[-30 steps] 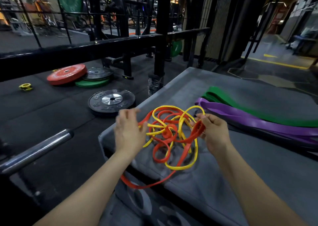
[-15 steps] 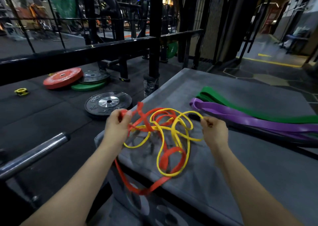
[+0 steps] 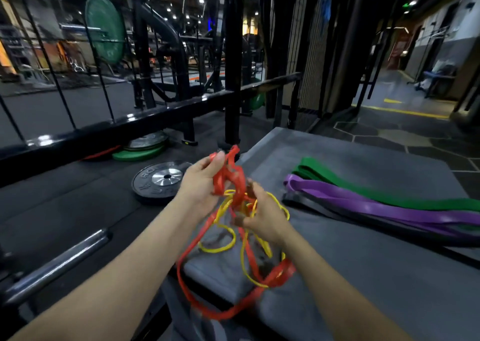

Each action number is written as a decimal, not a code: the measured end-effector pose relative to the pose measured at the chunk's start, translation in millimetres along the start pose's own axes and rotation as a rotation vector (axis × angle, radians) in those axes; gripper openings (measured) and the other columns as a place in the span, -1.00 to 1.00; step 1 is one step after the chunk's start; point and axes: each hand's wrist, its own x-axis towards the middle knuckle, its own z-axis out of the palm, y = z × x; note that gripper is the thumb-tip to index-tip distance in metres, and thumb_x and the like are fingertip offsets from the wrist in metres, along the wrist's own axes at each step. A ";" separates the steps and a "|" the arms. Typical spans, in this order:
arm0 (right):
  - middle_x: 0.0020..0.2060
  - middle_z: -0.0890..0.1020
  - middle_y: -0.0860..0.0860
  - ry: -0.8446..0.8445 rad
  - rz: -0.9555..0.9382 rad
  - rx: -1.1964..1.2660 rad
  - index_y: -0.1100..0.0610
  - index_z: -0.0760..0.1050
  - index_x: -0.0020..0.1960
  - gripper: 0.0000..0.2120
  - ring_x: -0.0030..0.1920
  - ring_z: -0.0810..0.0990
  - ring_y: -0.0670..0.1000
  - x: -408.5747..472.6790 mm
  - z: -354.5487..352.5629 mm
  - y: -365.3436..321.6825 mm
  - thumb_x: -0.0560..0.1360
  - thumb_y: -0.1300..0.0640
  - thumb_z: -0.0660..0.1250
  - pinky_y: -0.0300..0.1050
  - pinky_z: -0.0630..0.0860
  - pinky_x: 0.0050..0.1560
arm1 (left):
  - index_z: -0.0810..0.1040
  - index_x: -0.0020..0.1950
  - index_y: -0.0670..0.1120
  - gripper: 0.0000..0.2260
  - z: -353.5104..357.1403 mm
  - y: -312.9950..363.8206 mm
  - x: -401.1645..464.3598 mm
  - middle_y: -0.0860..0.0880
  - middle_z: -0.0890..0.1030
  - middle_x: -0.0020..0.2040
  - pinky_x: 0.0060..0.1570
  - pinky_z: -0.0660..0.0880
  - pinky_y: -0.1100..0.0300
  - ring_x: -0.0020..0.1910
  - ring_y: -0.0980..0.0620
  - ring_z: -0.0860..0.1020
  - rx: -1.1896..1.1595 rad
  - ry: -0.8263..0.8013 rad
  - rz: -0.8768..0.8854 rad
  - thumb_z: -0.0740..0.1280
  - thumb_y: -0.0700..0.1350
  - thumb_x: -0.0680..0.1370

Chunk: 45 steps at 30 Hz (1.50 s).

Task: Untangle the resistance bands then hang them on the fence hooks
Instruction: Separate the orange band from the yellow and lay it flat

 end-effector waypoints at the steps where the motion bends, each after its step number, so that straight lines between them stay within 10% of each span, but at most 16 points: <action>1: -0.13 0.52 -0.07 0.031 0.003 0.109 0.16 0.29 0.31 -0.37 -0.23 0.47 -0.23 4.8 0.5 -4.5 0.32 0.35 0.47 -0.45 0.42 -0.11 | 0.49 -0.19 -0.21 -0.80 14.4 8.0 4.2 -0.04 0.57 -0.46 -0.31 0.58 0.18 -0.48 0.09 0.56 -0.001 -0.043 0.002 0.18 -0.21 0.60; 5: -0.32 0.49 -0.01 0.279 0.088 0.174 0.02 0.36 -0.08 -0.66 -0.34 0.42 -0.07 23.8 -14.8 -16.2 0.33 0.33 0.42 -0.25 0.41 -0.27 | 0.43 -0.20 -0.21 -0.79 63.0 56.1 22.9 -0.04 0.55 -0.46 -0.31 0.61 0.19 -0.49 0.13 0.55 -0.105 -0.090 0.003 0.16 -0.18 0.61; 13: -0.47 0.43 -0.06 0.101 0.092 -0.354 0.08 0.44 -0.26 -0.90 -0.42 0.41 -0.08 37.2 -72.3 -5.9 0.37 0.25 0.31 -0.14 0.35 -0.30 | 0.42 -0.22 -0.19 -0.81 61.8 129.0 51.4 -0.03 0.51 -0.56 -0.40 0.59 0.19 -0.52 0.11 0.50 -0.261 0.178 0.076 0.25 -0.17 0.58; 17: -0.45 0.37 -0.12 0.095 -0.009 -0.159 -0.15 0.41 0.02 -0.69 -0.47 0.36 -0.19 40.1 -79.9 -14.6 0.47 0.26 0.29 -0.29 0.35 -0.33 | 0.41 -0.15 -0.07 -0.87 23.9 95.5 60.5 -0.07 0.41 -0.37 -0.51 0.40 0.28 -0.45 0.00 0.41 0.461 0.334 0.208 0.19 -0.18 0.60; 20: -0.39 0.36 -0.08 0.050 -0.118 -0.179 -0.01 0.43 -0.04 -0.95 -0.39 0.32 -0.13 45.6 -86.5 -30.3 0.55 0.13 0.24 -0.23 0.30 -0.30 | 0.43 0.17 -0.06 -0.81 9.0 72.2 52.3 -0.09 0.39 -0.01 -0.19 0.37 0.20 -0.16 -0.05 0.42 1.099 0.270 0.267 0.26 -0.10 0.56; 23: -0.39 0.38 -0.07 -0.019 -0.147 -0.254 0.15 0.41 -0.05 -0.89 -0.38 0.32 -0.10 51.7 -87.2 -45.7 0.58 0.11 0.20 -0.17 0.27 -0.30 | 0.34 0.32 0.03 -0.55 21.8 59.6 31.7 -0.01 0.19 0.11 0.15 0.38 0.17 -0.03 -0.03 0.43 1.273 0.058 0.410 0.36 0.08 0.47; 27: -0.22 0.57 0.11 -0.068 -0.160 -0.357 0.15 0.41 -0.02 -0.93 -0.19 0.52 0.09 54.8 -88.2 -55.9 0.54 0.16 0.22 -0.04 0.41 -0.18 | 0.28 0.39 0.15 -0.30 36.7 60.7 20.2 0.08 0.17 0.22 0.02 0.45 0.14 0.07 0.08 0.41 1.449 -0.204 0.539 0.49 0.16 0.32; 31: -0.19 0.57 0.12 -0.097 -0.195 -0.454 0.14 0.42 -0.02 -0.89 -0.17 0.50 0.09 52.4 -95.1 -62.5 0.54 0.11 0.27 -0.06 0.38 -0.17 | 0.54 0.05 0.06 -0.71 33.8 61.8 23.7 0.07 0.36 0.13 -0.10 0.48 0.09 -0.02 0.09 0.42 1.756 -0.296 0.584 0.33 0.20 0.45; 36: -0.32 0.44 -0.05 -0.094 -0.161 -0.235 0.12 0.44 -0.07 -0.85 -0.30 0.39 -0.09 51.1 -107.4 -65.5 0.46 0.10 0.39 -0.23 0.36 -0.22 | 0.49 -0.23 -0.06 -0.76 38.7 75.7 31.8 0.01 0.43 -0.30 -0.26 0.33 0.14 -0.36 0.16 0.39 1.300 -0.315 0.521 0.24 0.03 0.57; 42: -0.31 0.50 0.12 -0.044 -0.143 -0.165 0.19 0.52 -0.09 -0.78 -0.26 0.41 -0.01 55.6 -105.4 -63.5 0.48 0.02 0.36 -0.01 0.39 -0.18 | 0.51 -0.10 -0.03 -0.79 54.4 131.3 47.9 -0.14 0.66 -0.14 -0.06 0.57 0.02 -0.17 -0.04 0.64 0.551 -0.044 0.334 0.18 0.04 0.60; 45: -0.39 0.46 0.00 -0.004 -0.109 -0.269 0.04 0.46 -0.28 -0.79 -0.31 0.41 -0.02 64.1 -101.3 -59.3 0.53 0.10 0.30 -0.07 0.38 -0.25 | 0.45 0.00 -0.09 -0.74 63.6 159.7 47.7 -0.11 0.66 -0.19 -0.37 0.57 0.13 -0.31 0.02 0.66 0.293 0.029 0.246 0.09 0.06 0.63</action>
